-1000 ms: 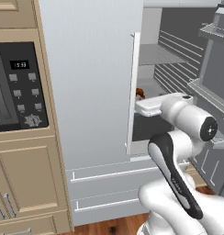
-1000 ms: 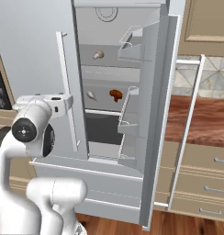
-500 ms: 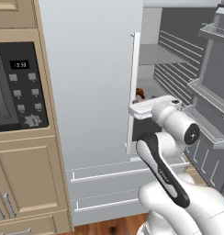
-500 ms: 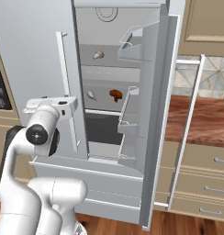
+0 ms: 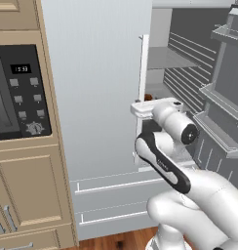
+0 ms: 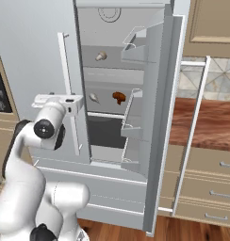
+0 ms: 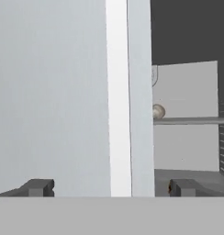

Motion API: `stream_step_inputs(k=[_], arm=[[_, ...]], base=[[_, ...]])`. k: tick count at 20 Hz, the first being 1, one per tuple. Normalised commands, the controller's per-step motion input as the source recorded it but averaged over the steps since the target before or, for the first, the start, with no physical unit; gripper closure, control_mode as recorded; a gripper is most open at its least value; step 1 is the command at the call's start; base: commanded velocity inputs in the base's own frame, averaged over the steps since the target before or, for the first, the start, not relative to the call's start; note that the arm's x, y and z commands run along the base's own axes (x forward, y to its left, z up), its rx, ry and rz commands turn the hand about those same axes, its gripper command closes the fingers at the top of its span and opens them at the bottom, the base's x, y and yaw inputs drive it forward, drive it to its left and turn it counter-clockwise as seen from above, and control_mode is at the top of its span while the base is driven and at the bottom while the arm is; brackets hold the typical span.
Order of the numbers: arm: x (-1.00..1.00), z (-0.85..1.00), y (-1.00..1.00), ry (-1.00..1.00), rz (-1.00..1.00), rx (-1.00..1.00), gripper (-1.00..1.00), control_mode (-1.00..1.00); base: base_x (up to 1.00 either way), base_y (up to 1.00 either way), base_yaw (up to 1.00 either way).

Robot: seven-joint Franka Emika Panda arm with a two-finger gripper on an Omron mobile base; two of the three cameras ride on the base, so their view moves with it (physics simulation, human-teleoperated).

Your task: Gather the corn and mushroom from the fridge and place them on a tray on the dining counter. Then gather the chicken drumstick and fish from the fridge and place them on the other tray.

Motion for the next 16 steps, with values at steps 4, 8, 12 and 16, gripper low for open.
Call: stream_step_inputs(k=[4,8,12,16], arm=[[0.49,0.2,0.0,0.06,0.0,0.02,-1.0,-1.0],[0.4,0.15,0.0,0.03,0.0,0.0,-1.0,-1.0],[0.43,0.0,0.0,0.0,0.0,0.0,-1.0,-1.0],[0.5,0.0,0.01,0.0,-0.02,0.0,-1.0,-1.0]], base=[[0.0,0.0,0.0],[0.0,0.0,0.0],[0.0,0.0,0.0],[0.0,0.0,0.0]])
